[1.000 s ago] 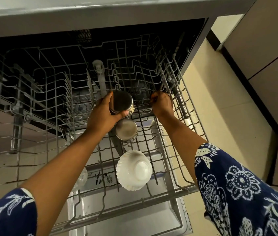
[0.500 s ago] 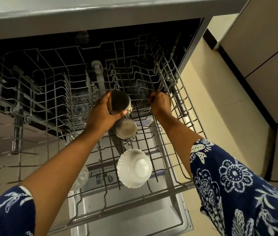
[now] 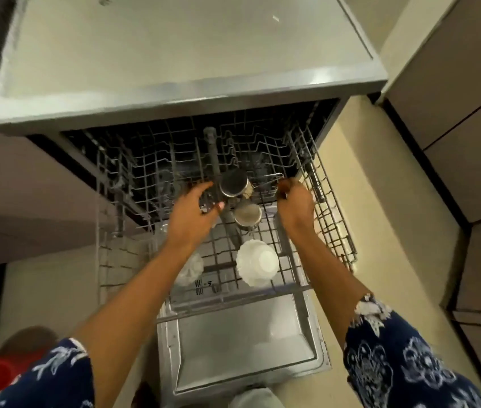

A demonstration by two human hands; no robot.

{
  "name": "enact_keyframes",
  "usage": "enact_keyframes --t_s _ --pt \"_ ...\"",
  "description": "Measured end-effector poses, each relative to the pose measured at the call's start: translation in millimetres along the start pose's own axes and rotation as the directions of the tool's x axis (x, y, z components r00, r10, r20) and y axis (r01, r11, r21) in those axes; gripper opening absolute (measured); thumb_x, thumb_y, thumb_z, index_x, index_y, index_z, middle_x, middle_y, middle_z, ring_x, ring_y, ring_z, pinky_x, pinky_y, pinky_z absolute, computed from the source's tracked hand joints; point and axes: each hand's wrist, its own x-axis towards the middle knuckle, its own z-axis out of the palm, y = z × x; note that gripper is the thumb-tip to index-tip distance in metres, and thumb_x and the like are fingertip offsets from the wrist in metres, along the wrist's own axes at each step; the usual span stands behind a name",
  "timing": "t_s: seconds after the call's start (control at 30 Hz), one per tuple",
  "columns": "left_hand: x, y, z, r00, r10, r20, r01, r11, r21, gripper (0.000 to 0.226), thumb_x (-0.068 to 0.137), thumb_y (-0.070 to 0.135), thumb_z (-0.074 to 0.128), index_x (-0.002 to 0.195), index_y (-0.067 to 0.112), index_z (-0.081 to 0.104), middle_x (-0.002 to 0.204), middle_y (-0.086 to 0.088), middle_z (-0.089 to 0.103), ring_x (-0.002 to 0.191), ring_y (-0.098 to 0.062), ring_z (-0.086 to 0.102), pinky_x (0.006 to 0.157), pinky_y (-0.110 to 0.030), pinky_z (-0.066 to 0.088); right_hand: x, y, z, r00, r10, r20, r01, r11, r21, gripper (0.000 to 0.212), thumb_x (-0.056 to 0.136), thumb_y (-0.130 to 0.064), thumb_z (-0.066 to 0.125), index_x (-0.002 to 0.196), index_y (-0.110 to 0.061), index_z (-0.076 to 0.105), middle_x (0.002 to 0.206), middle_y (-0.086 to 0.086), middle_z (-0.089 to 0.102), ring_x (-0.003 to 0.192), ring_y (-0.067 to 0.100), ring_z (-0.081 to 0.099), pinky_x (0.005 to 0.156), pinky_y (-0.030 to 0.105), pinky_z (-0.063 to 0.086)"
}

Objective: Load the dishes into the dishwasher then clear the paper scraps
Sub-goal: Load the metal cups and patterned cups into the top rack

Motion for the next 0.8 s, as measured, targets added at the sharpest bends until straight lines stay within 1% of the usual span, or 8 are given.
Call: enact_keyframes --t_s 0.07,0.17,0.27,0.33,0.43,0.53,0.67,0.8 --pt "-26.1 -2.4 -26.6 0.999 0.005 -0.038 -0.006 1.0 -0.026 0.046 0.088 0.033 0.066 0.131 0.02 0.055 0.128 -0.005 0.057 0.118 -0.021 0.054 0.096 -0.03 0.042 -30.4 -27.9 -4.6 0.999 -0.043 0.02 0.043 0.999 0.005 0.023 0.089 -0.004 0.053 0.107 -0.012 0.065 0.104 0.008 0.067 0.094 0.024 0.062 0.079 0.032 0.05" --pt "-55.3 -13.9 -71.1 0.99 0.016 -0.139 -0.028 0.996 -0.087 0.037 0.089 0.031 0.065 0.123 0.019 0.061 0.12 -0.002 0.062 0.109 -0.017 0.058 0.094 -0.034 0.048 -73.9 -78.1 -0.3 0.989 -0.143 0.028 0.141 0.988 0.056 0.018 0.092 -0.016 0.056 0.107 -0.014 0.065 0.105 0.005 0.067 0.098 0.02 0.061 0.085 0.035 0.05" --pt "-72.7 -36.1 -129.4 0.966 0.016 -0.258 -0.053 0.989 -0.138 0.031 0.09 0.025 0.065 0.12 0.018 0.063 0.111 0.0 0.065 0.1 -0.013 0.061 0.088 -0.03 0.05 -113.5 -136.7 14.6 0.967 -0.252 0.035 0.247 0.962 0.115 0.016 0.091 -0.017 0.057 0.105 -0.016 0.066 0.1 0.002 0.068 0.094 0.015 0.06 0.081 0.027 0.049" --pt "-75.3 -58.5 -166.7 0.958 0.004 -0.287 -0.05 0.987 -0.154 0.029 0.091 0.026 0.063 0.119 0.02 0.064 0.11 0.003 0.065 0.099 -0.011 0.061 0.087 -0.03 0.051 -129.5 -167.5 32.4 0.97 -0.243 0.033 0.235 0.96 0.153 0.014 0.091 -0.017 0.057 0.102 -0.018 0.066 0.099 0.0 0.068 0.092 0.013 0.061 0.081 0.027 0.05" --pt "-65.2 -79.7 -196.4 0.976 0.028 -0.217 -0.058 0.989 -0.135 0.028 0.092 0.027 0.061 0.12 0.021 0.062 0.109 0.005 0.064 0.098 -0.01 0.06 0.085 -0.031 0.051 -132.2 -185.8 57.2 0.995 -0.094 0.016 0.09 0.981 0.174 0.016 0.091 -0.016 0.058 0.104 -0.018 0.066 0.102 0.001 0.069 0.094 0.015 0.063 0.084 0.033 0.052" --pt "-43.8 -78.9 -187.8 0.994 0.06 -0.092 -0.068 0.995 -0.076 0.032 0.092 0.027 0.061 0.123 0.018 0.061 0.111 0.0 0.063 0.099 -0.014 0.059 0.087 -0.034 0.051 -120.2 -177.0 69.1 0.999 0.038 -0.003 -0.037 0.989 0.144 0.018 0.091 -0.014 0.057 0.107 -0.016 0.065 0.101 0.005 0.069 0.092 0.021 0.064 0.081 0.037 0.054" --pt "-10.4 -56.5 -133.3 0.993 0.078 0.086 -0.074 0.996 -0.046 0.034 0.091 0.027 0.063 0.123 0.018 0.06 0.116 -0.004 0.062 0.1 -0.017 0.06 0.09 -0.034 0.05 -83.6 -140.2 62.4 0.99 0.137 -0.016 -0.137 0.99 0.034 0.02 0.089 -0.014 0.057 0.107 -0.015 0.065 0.101 0.01 0.068 0.093 0.027 0.064 0.081 0.032 0.052" --pt "28.7 -40.3 -58.9 0.98 0.025 0.199 -0.016 0.999 -0.047 0.043 0.088 0.026 0.066 0.13 0.021 0.054 0.118 -0.005 0.065 0.106 -0.02 0.062 0.091 -0.035 0.05 -32.1 -85.1 54.4 0.982 0.184 0.033 -0.181 0.979 -0.092 0.021 0.087 -0.014 0.057 0.107 -0.015 0.065 0.104 0.009 0.068 0.093 0.029 0.064 0.082 0.039 0.053"
